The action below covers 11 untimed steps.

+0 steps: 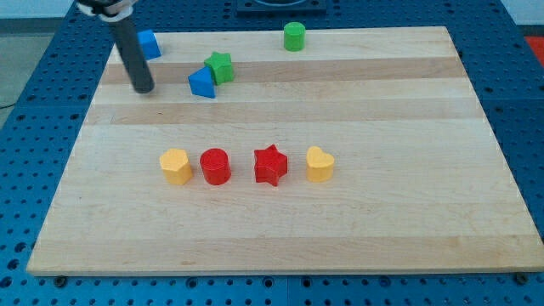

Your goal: Push the red circle to the top right

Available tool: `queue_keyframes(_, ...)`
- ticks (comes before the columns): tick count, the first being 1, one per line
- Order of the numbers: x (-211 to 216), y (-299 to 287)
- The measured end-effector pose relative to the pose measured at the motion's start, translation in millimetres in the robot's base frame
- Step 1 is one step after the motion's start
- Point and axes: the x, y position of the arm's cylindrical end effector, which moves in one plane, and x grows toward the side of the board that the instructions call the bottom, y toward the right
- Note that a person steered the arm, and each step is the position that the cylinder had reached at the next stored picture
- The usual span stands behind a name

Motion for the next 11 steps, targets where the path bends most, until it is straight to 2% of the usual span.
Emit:
queue_keyframes(1, 20, -28)
queue_keyframes(3, 99, -70)
queue_keyframes(4, 120, -72)
queue_keyframes(5, 157, -47)
queue_keyframes(6, 184, 38)
queue_keyframes(7, 183, 114)
queue_keyframes(8, 173, 153)
queue_keyframes(11, 109, 158)
